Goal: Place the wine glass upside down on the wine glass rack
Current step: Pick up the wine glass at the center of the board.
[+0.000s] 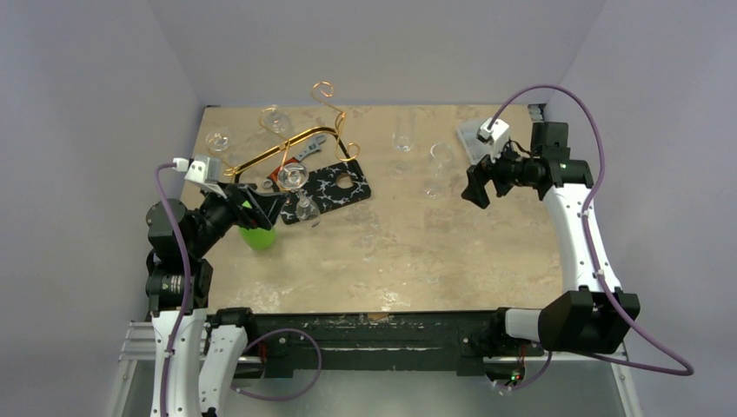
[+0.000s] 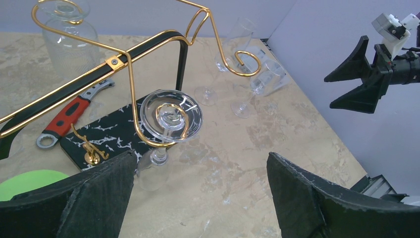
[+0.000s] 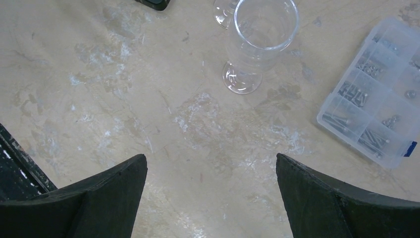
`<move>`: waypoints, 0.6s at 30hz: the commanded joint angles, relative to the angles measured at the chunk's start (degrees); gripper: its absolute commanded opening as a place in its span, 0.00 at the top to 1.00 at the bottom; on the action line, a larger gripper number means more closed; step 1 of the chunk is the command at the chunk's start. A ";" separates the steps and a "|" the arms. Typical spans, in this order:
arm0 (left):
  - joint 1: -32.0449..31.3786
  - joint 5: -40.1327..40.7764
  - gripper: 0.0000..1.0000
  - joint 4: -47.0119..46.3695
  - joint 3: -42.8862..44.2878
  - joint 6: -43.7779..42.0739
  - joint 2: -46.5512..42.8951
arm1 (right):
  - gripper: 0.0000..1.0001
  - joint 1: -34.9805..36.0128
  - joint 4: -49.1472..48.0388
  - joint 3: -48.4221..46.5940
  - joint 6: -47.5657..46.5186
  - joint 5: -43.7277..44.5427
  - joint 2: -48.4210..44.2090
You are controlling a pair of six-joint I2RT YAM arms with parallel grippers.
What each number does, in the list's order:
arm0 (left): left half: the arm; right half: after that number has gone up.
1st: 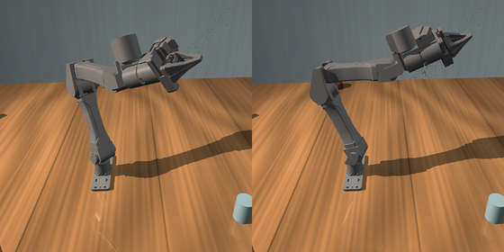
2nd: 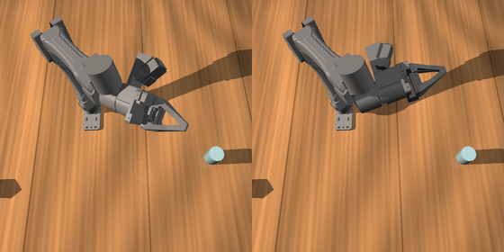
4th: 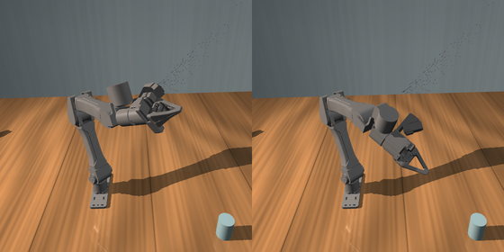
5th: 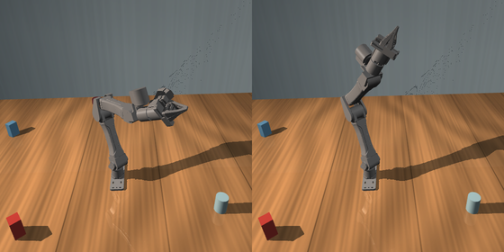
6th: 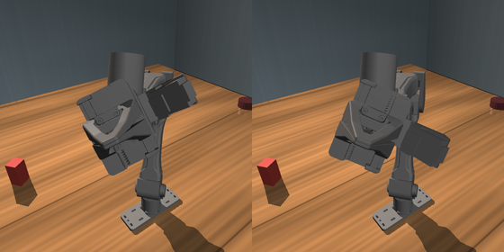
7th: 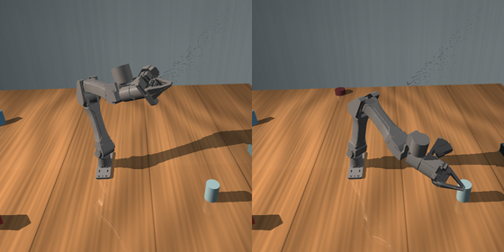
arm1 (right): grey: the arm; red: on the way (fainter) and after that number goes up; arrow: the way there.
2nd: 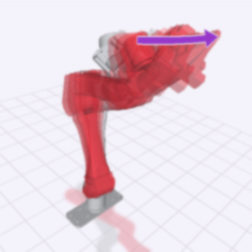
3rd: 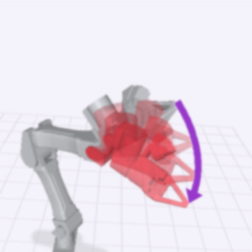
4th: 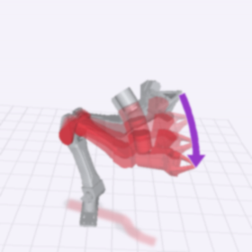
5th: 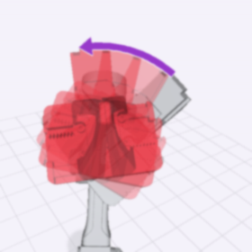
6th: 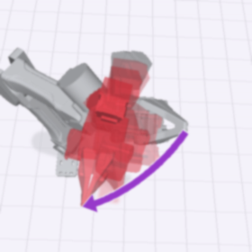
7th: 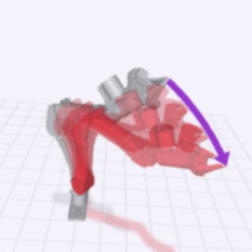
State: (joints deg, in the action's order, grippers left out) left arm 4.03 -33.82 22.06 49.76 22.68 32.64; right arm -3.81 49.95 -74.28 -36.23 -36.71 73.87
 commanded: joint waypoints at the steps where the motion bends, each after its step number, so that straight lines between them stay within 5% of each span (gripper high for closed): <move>1: -0.27 -0.54 0.00 -1.59 -0.36 -1.23 -0.12 | 0.01 -0.05 -1.28 -0.37 1.36 -1.38 0.05; 18: -0.28 -0.37 0.00 -1.25 -0.26 -1.40 -0.13 | 0.01 -0.06 -10.21 2.58 13.02 3.83 -0.75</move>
State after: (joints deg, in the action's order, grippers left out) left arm 4.03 -33.80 22.06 49.76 22.68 32.64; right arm -3.81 43.11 -71.59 -26.59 -33.98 73.87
